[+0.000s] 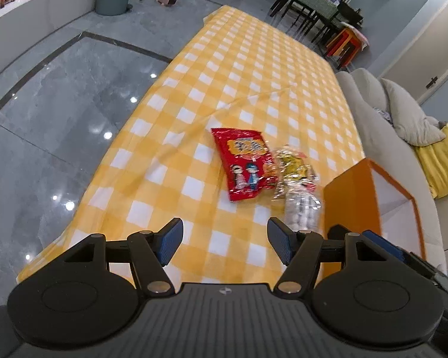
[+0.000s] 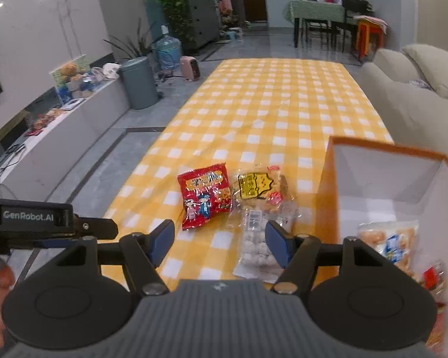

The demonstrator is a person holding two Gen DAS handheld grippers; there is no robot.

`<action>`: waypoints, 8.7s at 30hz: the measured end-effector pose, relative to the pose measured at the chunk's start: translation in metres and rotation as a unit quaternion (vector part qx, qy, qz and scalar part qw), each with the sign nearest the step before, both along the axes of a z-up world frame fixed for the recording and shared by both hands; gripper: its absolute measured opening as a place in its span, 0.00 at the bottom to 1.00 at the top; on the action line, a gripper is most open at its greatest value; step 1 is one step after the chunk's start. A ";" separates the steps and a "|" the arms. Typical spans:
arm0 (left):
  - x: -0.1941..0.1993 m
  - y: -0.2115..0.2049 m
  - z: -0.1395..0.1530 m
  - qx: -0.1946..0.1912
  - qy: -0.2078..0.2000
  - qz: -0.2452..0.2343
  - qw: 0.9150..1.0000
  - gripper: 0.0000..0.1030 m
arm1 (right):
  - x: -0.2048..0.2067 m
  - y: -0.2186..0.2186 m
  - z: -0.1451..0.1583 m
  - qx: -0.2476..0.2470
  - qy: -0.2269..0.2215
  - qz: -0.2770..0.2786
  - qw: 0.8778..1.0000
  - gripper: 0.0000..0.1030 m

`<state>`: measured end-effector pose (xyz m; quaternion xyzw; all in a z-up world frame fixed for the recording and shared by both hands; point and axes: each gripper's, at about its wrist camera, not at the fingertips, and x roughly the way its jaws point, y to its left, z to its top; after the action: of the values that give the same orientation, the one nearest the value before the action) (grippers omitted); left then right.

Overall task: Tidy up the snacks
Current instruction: 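Withdraw both open tools from the box toward the remaining snacks, then grasp the clear pack of white balls with the right tool, then grasp the red snack bag with the left tool while the right tool holds the white-ball pack, then carry the white-ball pack into the box and open the right tool, then lower the red snack bag into the box and open the left tool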

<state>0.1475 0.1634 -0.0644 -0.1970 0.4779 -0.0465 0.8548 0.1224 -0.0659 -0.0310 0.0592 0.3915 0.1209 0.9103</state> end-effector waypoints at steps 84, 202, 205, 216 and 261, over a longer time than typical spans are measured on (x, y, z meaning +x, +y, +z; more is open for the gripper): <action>0.182 -0.083 -0.083 0.090 0.089 0.011 0.992 0.92 | 0.034 0.021 -0.144 -0.095 -0.037 -0.061 0.993 0.56; 0.007 -0.136 0.014 -0.069 -0.051 -0.072 0.994 0.82 | 0.067 -0.209 -0.035 0.152 0.105 -0.108 0.977 0.80; 0.001 -0.145 0.022 -0.061 -0.055 -0.082 0.993 0.82 | 0.055 -0.218 -0.025 0.140 0.084 -0.104 0.981 0.81; -0.003 -0.194 0.042 -0.033 -0.060 -0.111 0.991 0.82 | 0.032 -0.253 -0.020 0.164 0.038 -0.082 0.982 0.81; 0.111 -0.338 -0.048 0.070 0.021 -0.181 0.981 0.88 | 0.021 -0.296 -0.029 0.063 0.026 0.038 0.997 0.81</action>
<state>0.2589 -0.1745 -0.1121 -0.0480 0.5256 -0.1631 0.8336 0.1435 -0.3622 -0.0603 0.1045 0.4086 0.1784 0.8890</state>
